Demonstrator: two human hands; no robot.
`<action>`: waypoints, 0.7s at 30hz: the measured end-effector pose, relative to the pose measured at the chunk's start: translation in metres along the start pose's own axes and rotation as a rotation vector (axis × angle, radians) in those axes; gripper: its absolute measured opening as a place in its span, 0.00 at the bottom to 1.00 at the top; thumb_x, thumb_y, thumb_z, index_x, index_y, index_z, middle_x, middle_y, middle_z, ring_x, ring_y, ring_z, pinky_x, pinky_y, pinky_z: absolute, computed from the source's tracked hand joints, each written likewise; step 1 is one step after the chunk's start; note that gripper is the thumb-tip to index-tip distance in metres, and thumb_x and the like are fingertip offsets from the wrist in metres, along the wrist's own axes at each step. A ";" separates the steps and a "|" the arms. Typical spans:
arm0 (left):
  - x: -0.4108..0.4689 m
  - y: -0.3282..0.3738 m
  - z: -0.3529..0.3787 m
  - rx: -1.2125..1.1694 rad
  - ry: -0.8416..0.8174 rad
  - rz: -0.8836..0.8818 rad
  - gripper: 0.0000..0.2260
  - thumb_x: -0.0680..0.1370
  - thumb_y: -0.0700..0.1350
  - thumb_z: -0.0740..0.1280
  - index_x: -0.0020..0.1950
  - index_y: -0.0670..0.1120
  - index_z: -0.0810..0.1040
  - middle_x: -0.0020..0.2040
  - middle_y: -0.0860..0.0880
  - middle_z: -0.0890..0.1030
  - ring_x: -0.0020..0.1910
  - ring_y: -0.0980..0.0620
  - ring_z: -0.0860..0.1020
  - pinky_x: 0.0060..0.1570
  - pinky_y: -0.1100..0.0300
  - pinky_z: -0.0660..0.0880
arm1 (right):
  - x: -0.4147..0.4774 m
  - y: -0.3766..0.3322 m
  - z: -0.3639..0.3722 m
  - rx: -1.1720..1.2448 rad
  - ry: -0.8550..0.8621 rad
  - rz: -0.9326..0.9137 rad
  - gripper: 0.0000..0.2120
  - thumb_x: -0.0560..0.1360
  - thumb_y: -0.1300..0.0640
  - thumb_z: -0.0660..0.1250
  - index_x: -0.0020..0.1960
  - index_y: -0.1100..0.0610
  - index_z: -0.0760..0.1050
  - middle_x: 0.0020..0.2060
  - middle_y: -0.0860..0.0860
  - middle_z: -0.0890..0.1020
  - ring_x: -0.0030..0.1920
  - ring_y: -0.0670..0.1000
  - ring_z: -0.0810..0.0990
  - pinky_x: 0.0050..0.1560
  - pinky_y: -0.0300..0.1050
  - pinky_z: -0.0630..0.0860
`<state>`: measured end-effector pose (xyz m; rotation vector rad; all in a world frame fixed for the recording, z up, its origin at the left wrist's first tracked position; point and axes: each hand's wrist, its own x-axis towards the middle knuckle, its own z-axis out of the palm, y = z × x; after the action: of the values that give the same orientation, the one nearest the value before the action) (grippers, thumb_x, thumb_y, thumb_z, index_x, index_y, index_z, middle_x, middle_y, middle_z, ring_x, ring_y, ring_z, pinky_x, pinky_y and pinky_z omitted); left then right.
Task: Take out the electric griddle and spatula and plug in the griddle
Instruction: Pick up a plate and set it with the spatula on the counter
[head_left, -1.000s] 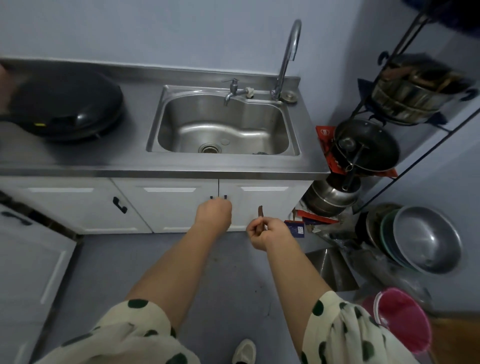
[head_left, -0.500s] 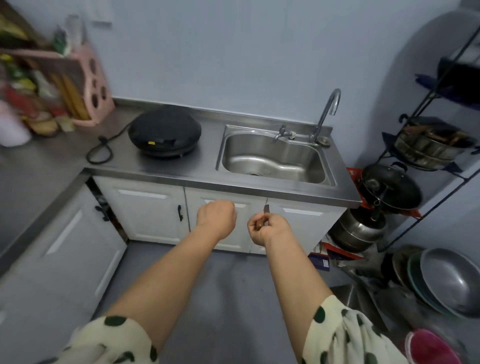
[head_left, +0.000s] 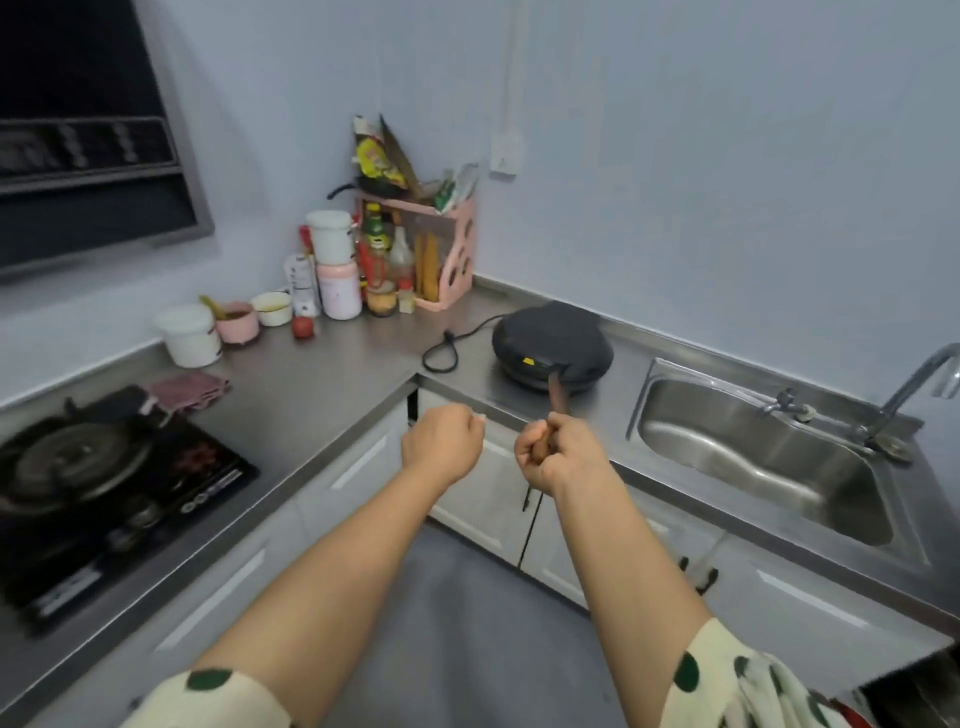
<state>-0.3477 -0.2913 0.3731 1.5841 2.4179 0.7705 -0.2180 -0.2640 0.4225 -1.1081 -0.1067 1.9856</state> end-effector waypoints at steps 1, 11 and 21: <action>0.006 -0.009 -0.008 -0.017 0.013 -0.041 0.16 0.79 0.53 0.56 0.35 0.46 0.71 0.46 0.41 0.82 0.47 0.39 0.79 0.38 0.56 0.69 | 0.005 0.006 0.012 -0.032 -0.009 0.011 0.15 0.80 0.60 0.58 0.35 0.58 0.64 0.23 0.50 0.65 0.12 0.45 0.64 0.19 0.29 0.67; 0.055 -0.107 -0.072 -0.035 0.209 -0.444 0.18 0.80 0.52 0.56 0.36 0.44 0.73 0.46 0.41 0.82 0.45 0.40 0.78 0.39 0.56 0.68 | 0.060 0.071 0.130 -0.408 -0.209 0.200 0.16 0.81 0.58 0.58 0.34 0.58 0.65 0.15 0.51 0.68 0.11 0.46 0.64 0.17 0.29 0.66; 0.022 -0.192 -0.112 -0.098 0.439 -0.741 0.20 0.80 0.54 0.55 0.30 0.46 0.65 0.40 0.43 0.80 0.45 0.40 0.79 0.39 0.55 0.69 | 0.083 0.166 0.189 -0.791 -0.401 0.380 0.19 0.81 0.56 0.57 0.31 0.57 0.63 0.14 0.50 0.67 0.12 0.46 0.65 0.16 0.30 0.63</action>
<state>-0.5574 -0.3688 0.3777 0.4096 2.8794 1.1109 -0.4826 -0.2560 0.4089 -1.2365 -1.0325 2.5793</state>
